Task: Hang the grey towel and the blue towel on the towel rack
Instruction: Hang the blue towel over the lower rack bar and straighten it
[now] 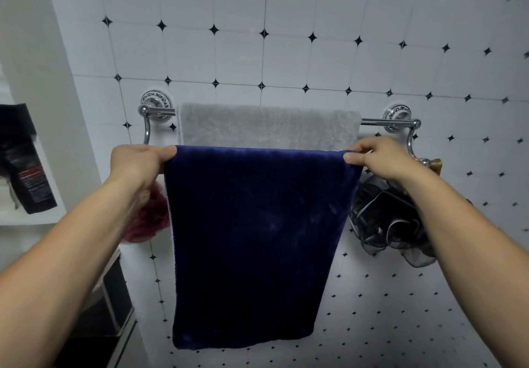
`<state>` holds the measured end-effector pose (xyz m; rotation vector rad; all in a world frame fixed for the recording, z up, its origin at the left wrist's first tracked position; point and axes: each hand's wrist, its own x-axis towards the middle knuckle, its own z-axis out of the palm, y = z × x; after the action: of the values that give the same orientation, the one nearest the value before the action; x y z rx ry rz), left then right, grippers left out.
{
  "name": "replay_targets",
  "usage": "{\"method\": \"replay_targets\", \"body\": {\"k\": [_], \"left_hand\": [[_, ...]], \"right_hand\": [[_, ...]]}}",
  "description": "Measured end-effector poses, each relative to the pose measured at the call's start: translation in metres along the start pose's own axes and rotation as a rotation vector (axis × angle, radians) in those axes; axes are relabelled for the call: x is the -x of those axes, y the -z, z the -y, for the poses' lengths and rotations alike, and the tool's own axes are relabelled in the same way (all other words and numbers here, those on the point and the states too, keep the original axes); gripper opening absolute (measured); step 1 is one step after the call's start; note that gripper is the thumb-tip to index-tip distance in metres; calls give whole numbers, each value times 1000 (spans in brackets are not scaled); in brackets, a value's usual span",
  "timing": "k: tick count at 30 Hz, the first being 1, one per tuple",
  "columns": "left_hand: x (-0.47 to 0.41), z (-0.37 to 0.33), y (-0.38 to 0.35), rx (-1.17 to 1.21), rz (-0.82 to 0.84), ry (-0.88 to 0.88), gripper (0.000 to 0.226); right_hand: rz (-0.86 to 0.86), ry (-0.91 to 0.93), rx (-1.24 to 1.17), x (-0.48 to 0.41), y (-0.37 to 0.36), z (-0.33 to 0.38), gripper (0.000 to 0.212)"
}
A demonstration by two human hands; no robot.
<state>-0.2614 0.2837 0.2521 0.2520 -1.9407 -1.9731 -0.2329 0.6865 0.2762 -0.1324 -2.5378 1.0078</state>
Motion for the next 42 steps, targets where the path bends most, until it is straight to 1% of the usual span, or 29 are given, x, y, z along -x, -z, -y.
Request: {"method": "replay_targets", "body": {"k": [3,5,6,8,10,13,14,16,18,20,22,25,27,29,30,31,33,35,37,39,40,42], "left_hand": [[1,-4,-2,-26,-40,-44,8],[1,-5,-1,-34,-55,-53,11],[1,-5,-1,-47,-59,-57,10],[1,-3,2,-67,-50,-59,9],[2,1,4,-87,-17,-68,13],[3,8,10,-123,13,-70,14],[3,10,11,-134,13,-66,14],[3,11,12,-147,0,-63,13],[5,11,11,-143,-13,-72,15],[8,12,8,-135,-19,-79,15],[9,12,7,-138,-40,-75,10],[8,11,6,-146,-44,-74,8],[6,13,4,-158,-34,-90,11],[5,14,3,-163,-42,-119,15],[4,14,4,-168,-39,-144,23],[3,14,4,-188,-16,-182,31],[1,12,5,-314,74,-272,44],[-2,10,6,-508,97,-354,43],[-3,6,8,-653,57,-409,36],[-2,1,10,-731,46,-422,30],[0,2,10,-757,21,-433,27],[7,11,11,-733,-130,-496,20]], "right_hand": [[-69,9,-76,-4,6,-3,18],[-121,-12,-80,-7,10,-9,17],[-164,-25,-74,-8,12,-12,17],[-238,-29,14,-7,15,-21,25],[-258,40,96,0,14,-26,30],[-276,162,133,12,5,-18,35],[-268,190,162,15,0,-15,35],[-233,200,214,16,-8,-8,23],[-194,159,207,13,-11,-2,13],[-159,102,171,7,-9,-1,11],[-138,44,136,1,-3,-2,16],[-158,-24,98,-4,0,-6,33],[-192,-7,186,-3,-2,-5,44],[-215,48,243,0,-3,-4,47],[-194,89,243,0,-3,-5,45],[-145,134,239,0,-1,-7,37],[-13,193,231,0,1,-9,17],[23,191,171,0,4,-8,4],[-32,184,207,-2,6,-6,13],[-111,142,295,-3,7,-2,16],[-200,117,307,0,6,-2,16],[-447,86,243,12,1,-6,20]]}}
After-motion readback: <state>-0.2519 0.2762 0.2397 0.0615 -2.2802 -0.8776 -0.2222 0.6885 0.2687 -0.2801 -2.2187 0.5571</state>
